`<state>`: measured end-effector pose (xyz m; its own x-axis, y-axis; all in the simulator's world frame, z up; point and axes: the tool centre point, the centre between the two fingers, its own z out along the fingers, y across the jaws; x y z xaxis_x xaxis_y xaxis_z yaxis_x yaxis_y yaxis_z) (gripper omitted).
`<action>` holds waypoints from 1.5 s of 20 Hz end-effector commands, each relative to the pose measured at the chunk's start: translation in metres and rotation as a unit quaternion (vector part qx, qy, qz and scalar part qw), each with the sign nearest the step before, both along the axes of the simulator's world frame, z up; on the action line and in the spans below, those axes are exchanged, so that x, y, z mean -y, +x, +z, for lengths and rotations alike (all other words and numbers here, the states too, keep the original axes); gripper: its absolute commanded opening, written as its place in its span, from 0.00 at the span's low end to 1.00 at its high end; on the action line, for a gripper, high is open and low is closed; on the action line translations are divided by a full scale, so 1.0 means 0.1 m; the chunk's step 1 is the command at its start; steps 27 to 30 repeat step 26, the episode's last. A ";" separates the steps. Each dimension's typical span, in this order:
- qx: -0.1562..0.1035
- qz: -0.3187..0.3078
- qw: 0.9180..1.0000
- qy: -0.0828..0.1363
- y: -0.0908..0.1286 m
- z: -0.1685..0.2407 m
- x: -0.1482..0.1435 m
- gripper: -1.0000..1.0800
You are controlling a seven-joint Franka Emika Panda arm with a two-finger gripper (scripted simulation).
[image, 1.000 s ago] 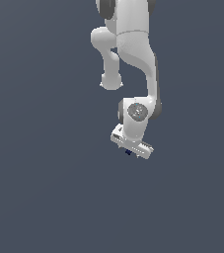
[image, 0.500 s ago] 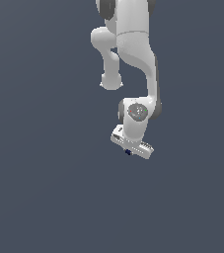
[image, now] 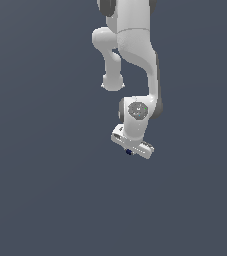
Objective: Pick up the object and move it to a goal position.
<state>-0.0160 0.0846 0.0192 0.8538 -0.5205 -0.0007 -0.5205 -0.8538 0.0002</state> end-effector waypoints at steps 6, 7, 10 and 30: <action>0.000 0.000 1.000 0.000 -0.23 0.19 0.16 0.00; 0.000 0.000 1.000 0.000 -0.28 0.22 0.19 0.00; 0.000 0.000 1.000 0.000 -0.43 0.34 0.30 0.00; 0.000 0.000 1.000 0.000 -0.81 0.67 0.58 0.00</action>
